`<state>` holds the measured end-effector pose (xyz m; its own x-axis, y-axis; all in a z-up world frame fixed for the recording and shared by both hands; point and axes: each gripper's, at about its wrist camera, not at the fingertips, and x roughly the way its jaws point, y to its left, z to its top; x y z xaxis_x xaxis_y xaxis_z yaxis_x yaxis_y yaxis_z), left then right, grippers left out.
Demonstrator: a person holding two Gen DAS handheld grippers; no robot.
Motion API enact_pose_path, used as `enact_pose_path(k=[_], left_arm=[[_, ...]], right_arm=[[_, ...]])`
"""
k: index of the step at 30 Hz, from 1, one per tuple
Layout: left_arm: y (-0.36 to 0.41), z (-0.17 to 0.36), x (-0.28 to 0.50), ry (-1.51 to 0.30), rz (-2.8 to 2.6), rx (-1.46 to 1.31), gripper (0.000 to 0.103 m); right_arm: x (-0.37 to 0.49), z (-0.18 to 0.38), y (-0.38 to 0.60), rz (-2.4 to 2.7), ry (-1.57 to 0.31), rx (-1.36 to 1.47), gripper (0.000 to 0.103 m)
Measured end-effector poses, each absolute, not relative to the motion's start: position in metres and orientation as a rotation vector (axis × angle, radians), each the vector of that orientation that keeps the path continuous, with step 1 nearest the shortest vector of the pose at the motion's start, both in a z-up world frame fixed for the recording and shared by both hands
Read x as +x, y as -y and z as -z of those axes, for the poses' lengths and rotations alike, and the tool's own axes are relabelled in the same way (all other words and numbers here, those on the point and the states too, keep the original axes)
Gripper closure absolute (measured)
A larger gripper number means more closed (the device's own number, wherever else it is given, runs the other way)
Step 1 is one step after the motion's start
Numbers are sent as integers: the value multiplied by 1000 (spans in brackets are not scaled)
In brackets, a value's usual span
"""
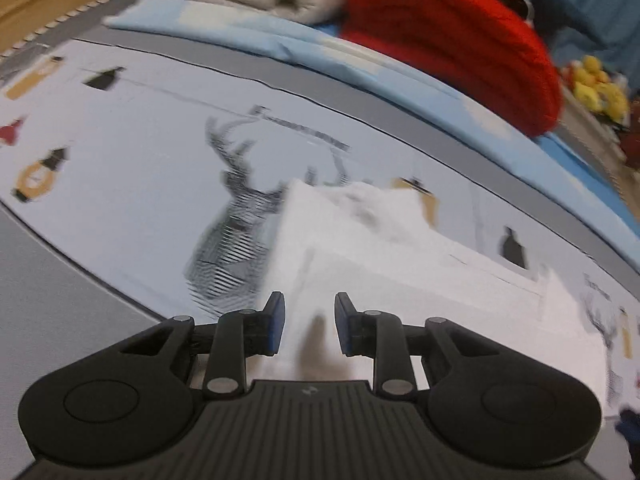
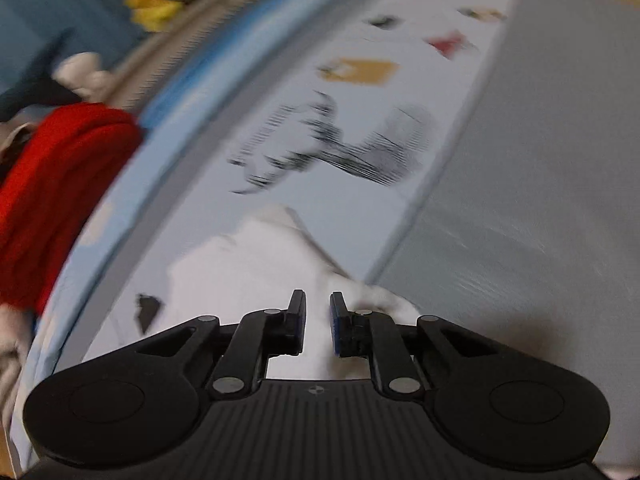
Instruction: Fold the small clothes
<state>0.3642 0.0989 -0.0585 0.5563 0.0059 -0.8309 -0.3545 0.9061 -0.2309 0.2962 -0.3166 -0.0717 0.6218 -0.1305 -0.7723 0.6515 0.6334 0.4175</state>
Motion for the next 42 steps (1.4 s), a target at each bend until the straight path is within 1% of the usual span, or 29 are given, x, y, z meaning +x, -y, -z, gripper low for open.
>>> enact_pose_path(k=[2,5,7,9,11,14,16,18,20,26,28,30,31,32,34,37,38,39,40,42], left_arm=[[-100,70,366,-1016,-213,-447,74],[-114,97,369,-1135,-235,-569,74],[-118,95,370,-1122,-239,-571,74],[-118,86,371,-1106,-229,-549,68],[-116,78,373,-1074,-228,-523,65],[-112,75,377,-1057,-226,-481,65],[-115,79,381,-1072,-224,-482,65],[-115,87,384,-1099,-219,-482,65],[-119,89,383,-1105,-208,-471,65],[-123,73,379,-1044,-179,-396,65],[-127,80,382,-1066,-172,-395,65],[-135,93,385,-1121,-185,-405,65],[-138,99,386,-1139,-201,-401,65],[-141,100,386,-1136,-206,-397,65],[-142,90,386,-1109,-213,-355,65],[-137,59,382,-1023,-170,-286,65],[-135,45,378,-979,-150,-254,64],[-132,33,373,-934,-132,-219,59],[-129,22,365,-884,-117,-176,57],[-123,2,346,-791,-98,-96,55]], right_arm=[[305,76,318,470,-787,723,89],[318,100,332,512,-899,734,89],[318,115,343,557,-961,782,89],[318,115,345,558,-971,809,89],[321,106,337,521,-940,783,84],[326,96,330,477,-897,732,80],[330,103,333,485,-922,736,79],[329,116,340,537,-985,781,79],[326,119,343,542,-1000,828,79],[319,96,326,485,-946,769,79],[318,100,329,494,-955,767,79],[319,115,339,545,-1015,808,79],[317,120,343,566,-1028,833,71],[315,122,345,577,-1031,848,68],[315,113,340,569,-1029,819,68],[315,91,328,519,-1003,762,68],[314,83,325,501,-997,747,68],[312,75,322,487,-985,730,68],[310,65,319,480,-964,703,68],[301,45,313,466,-909,643,68]])
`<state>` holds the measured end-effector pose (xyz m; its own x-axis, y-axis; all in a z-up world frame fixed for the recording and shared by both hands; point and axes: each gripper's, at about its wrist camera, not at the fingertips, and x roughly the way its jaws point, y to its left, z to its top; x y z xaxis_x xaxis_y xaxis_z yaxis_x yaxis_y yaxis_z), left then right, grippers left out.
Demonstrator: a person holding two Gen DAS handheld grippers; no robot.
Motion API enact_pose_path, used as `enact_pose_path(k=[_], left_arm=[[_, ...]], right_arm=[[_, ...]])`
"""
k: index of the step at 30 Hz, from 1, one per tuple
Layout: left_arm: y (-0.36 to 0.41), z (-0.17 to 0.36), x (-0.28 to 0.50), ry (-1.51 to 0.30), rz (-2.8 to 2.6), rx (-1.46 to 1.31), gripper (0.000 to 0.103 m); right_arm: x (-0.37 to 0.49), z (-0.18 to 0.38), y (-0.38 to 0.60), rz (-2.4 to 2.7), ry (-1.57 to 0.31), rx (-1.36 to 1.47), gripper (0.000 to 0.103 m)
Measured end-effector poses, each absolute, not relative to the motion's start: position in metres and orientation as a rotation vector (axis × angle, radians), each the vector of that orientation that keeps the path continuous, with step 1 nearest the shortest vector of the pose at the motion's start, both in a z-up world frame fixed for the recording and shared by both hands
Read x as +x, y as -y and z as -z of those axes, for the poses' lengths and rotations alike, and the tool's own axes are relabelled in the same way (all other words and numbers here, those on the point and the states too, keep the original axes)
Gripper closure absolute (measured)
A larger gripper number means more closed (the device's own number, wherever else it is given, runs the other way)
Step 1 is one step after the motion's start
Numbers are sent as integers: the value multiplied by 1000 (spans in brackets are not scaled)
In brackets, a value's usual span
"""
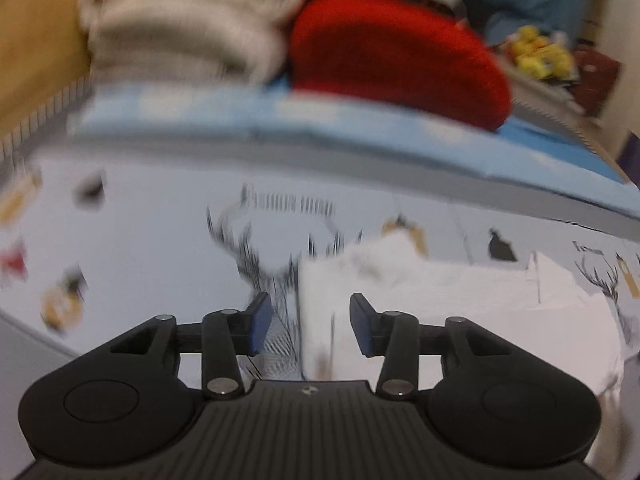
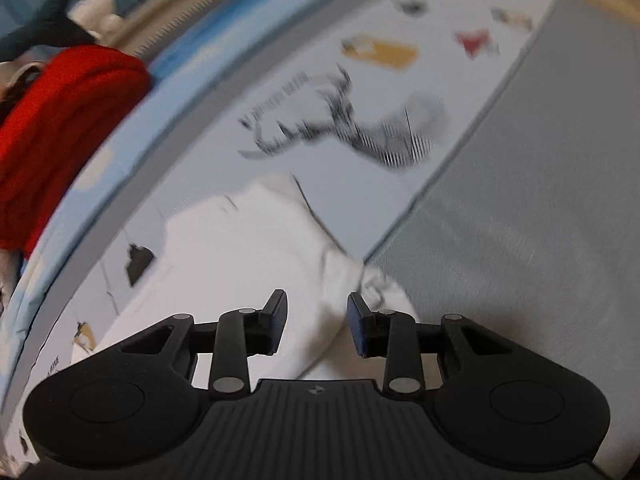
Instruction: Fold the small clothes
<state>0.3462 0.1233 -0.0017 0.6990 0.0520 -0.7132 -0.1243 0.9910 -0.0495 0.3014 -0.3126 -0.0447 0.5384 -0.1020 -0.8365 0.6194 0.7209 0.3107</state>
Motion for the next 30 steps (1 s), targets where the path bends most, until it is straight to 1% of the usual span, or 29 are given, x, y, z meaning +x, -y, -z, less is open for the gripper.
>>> enact_pose_path(k=[2,4,8,12,14,19,20,21,23,24,26,28,30], left_arm=[[-121,-13,323,-724,-79,-54,55],[-119,-25,297,-683,-72,-29,55],[-112,-51,236,-638,-65,-9,55],[-108,-65,160,-639,-22,-21,55],[-103,-65,123,-660,8,-17,55],[-101,-38,44,-710,55,-35,55],[-104,-27,32,-723,59,-54,57],[-106,-14,23,-748,57,-64,70],[-116,16,21,-895,7,-128,91],[-125,27,23,-952,-3,-219,90],[-144,44,29,-1033,1,-385,90],[-152,54,31,-1060,-41,-408,91],[-158,60,35,-1088,-58,-429,89]], right_arm=[[292,22,305,435,-829,590,68],[277,-7,291,379,-706,496,68],[217,-62,266,258,-482,340,68],[147,-91,261,63,-405,209,66],[116,-91,268,9,-425,171,59],[58,-58,296,29,-543,155,59],[49,-49,301,49,-560,160,59],[39,-37,307,67,-578,172,59],[21,-6,322,126,-636,193,59],[16,7,320,153,-670,196,60],[17,37,332,218,-821,293,63],[19,52,341,195,-871,416,63],[22,63,338,205,-917,372,63]])
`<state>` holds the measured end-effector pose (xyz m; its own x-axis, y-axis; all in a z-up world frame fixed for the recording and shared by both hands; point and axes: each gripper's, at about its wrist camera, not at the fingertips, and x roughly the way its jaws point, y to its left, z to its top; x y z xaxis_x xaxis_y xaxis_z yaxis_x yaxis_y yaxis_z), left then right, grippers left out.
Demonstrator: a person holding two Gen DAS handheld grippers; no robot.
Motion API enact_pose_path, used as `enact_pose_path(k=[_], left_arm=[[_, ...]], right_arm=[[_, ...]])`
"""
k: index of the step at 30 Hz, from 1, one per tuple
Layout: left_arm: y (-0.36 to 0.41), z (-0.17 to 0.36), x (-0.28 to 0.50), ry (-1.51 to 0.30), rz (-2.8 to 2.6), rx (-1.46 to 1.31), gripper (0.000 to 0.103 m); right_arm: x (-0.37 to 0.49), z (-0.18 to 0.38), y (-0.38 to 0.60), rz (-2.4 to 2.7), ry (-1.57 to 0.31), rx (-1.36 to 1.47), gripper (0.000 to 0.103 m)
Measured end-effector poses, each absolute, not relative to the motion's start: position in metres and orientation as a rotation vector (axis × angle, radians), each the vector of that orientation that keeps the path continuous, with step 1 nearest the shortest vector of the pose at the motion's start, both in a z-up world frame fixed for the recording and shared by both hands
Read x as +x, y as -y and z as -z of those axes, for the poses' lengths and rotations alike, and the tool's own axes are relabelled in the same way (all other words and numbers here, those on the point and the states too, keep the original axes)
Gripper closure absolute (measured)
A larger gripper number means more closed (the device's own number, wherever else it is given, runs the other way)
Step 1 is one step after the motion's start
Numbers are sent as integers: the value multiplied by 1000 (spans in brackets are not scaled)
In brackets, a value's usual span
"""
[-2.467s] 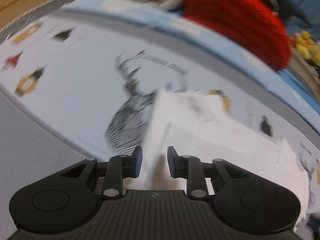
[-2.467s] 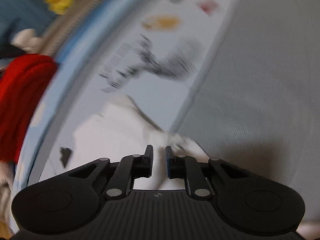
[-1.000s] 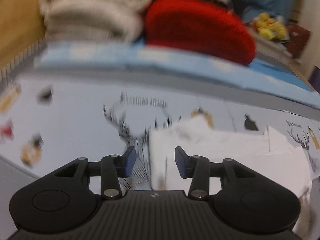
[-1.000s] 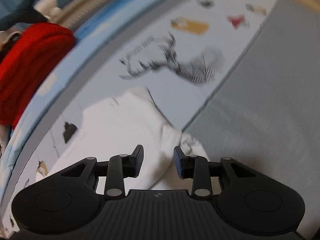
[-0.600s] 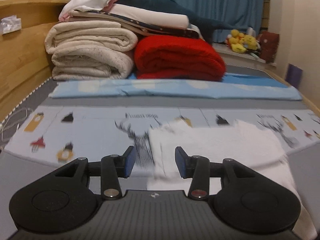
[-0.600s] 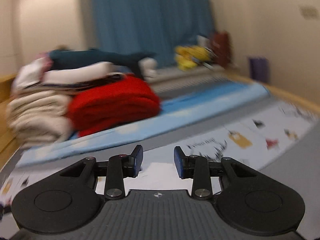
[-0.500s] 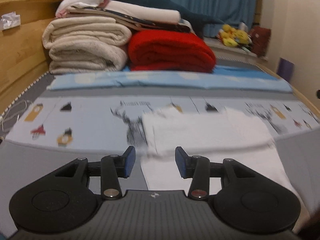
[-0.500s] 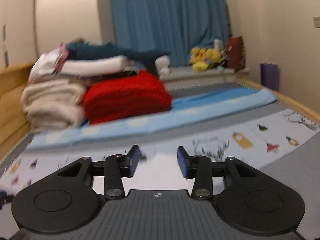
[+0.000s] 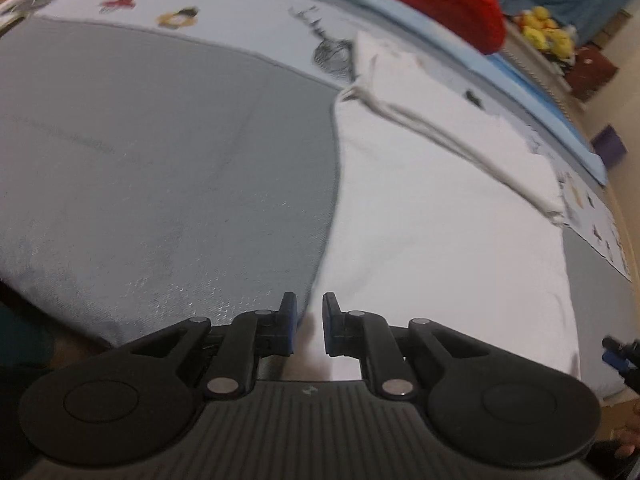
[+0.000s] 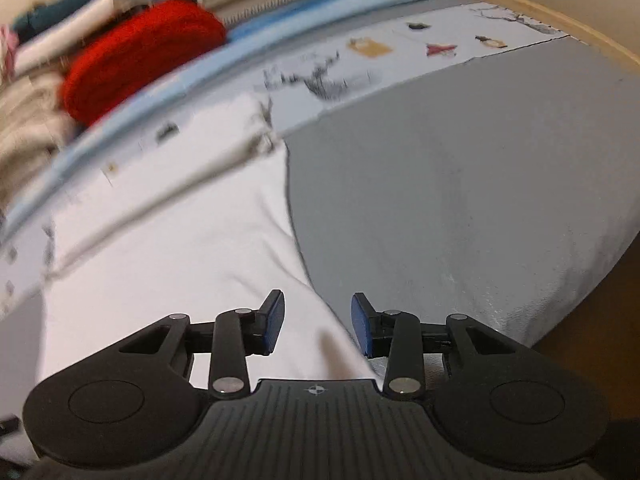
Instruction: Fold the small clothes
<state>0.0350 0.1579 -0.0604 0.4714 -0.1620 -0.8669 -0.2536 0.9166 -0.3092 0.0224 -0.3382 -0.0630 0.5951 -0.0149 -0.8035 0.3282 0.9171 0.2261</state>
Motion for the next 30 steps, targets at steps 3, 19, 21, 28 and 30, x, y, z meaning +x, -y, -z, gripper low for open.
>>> enact_pose_path(k=[3,19,21,28,30], left_arm=[[-163,68,40,-1128,-43,-489,84],[-149,86,48,-1207,-31,-333,72],[-147,86,48,-1209,-25,-325,72],[-137,85,48,-1203,4,-251,98],[-138,78,45,-1165,-5,-239,99]], right_arm=[[27,77,333,215,-994,334,63],[30,101,329,218,-1152,286,60],[31,101,325,203,-1157,254,60],[29,94,325,132,-1133,301,96],[25,85,326,143,-1093,307,97]])
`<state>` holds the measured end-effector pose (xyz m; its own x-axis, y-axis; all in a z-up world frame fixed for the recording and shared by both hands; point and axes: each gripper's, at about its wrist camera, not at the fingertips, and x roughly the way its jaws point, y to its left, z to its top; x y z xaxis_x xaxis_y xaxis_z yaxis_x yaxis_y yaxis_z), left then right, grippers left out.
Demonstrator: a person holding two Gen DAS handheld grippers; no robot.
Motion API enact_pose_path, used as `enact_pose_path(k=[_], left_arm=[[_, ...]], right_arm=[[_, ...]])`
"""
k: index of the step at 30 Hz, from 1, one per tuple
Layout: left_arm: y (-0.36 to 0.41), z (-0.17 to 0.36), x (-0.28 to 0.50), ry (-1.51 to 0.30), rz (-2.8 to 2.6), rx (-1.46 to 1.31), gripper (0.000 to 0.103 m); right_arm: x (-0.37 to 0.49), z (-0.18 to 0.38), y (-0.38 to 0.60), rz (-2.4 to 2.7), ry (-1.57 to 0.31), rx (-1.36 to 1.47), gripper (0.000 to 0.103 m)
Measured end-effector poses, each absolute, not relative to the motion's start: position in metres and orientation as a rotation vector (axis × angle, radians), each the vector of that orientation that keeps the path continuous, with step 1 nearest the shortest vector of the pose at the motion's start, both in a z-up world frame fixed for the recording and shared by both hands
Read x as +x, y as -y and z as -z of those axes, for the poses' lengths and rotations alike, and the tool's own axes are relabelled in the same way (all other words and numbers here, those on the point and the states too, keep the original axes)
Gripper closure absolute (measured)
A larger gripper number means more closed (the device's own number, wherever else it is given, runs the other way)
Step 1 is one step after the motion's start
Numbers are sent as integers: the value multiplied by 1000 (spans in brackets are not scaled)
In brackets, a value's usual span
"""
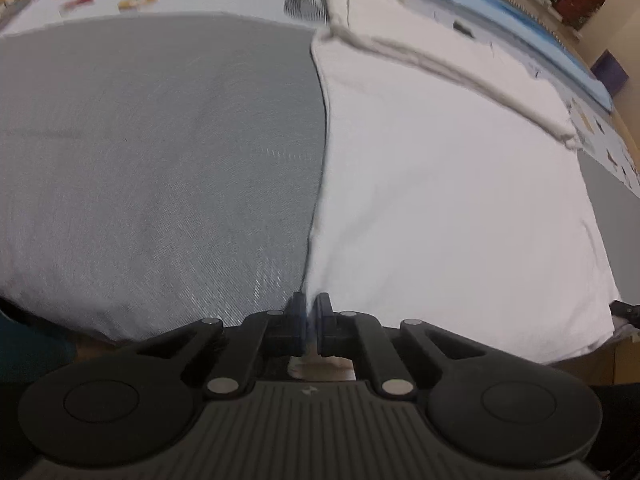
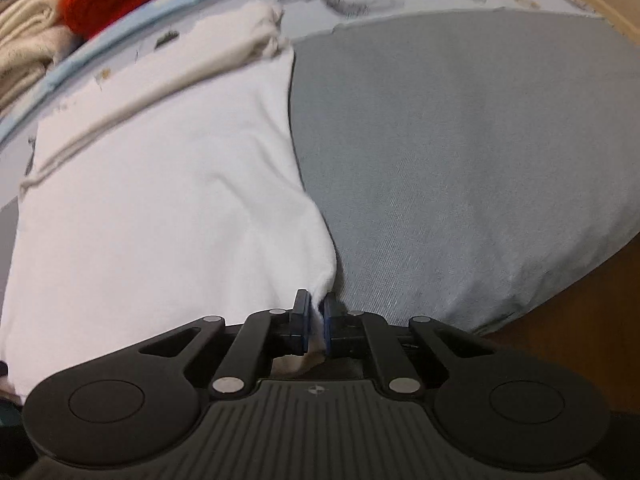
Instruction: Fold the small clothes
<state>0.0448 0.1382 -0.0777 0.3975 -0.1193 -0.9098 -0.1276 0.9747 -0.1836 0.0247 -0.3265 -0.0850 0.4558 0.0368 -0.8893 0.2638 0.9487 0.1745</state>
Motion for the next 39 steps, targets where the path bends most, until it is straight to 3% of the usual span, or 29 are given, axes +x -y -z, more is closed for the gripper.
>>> enact_pose_path(k=[4,10,11,12,13,15,19,20,23,28,31,34,39], left_arm=[[-148,55,37,-1071,-20,-263,99],[-145,76,43,-1202,3,-302,96],[-145,78,43,-1213,2,-299,93],[-144,81,44,-1221,-1,-294,84],[-144,83,45,-1228,-5,-292,80],[-145,87,45,-1234,-4,-291,77],[-142,90,48,-1228,4,-258,77],[-140,90,49,-1226,8,-247,77],[-134,88,47,-1207,14,-203,97],[-138,79,43,-1158,3,-221,96],[-136,89,43,-1222,15,-221,94],[-129,88,44,-1218,22,-169,92],[-129,82,40,-1185,22,-163,96]], right_arm=[[19,70,335,161,-1028,347,97],[22,90,331,177,-1130,312,94],[24,93,330,182,-1142,301,92],[25,95,328,187,-1151,287,88],[25,97,326,191,-1160,275,80],[28,100,324,192,-1170,262,77],[27,102,318,171,-1169,226,74],[27,102,316,160,-1171,218,79],[25,99,311,128,-1150,196,93],[23,94,319,131,-1103,251,93],[23,104,320,145,-1152,248,86],[22,104,312,131,-1152,199,86],[19,95,313,124,-1107,228,94]])
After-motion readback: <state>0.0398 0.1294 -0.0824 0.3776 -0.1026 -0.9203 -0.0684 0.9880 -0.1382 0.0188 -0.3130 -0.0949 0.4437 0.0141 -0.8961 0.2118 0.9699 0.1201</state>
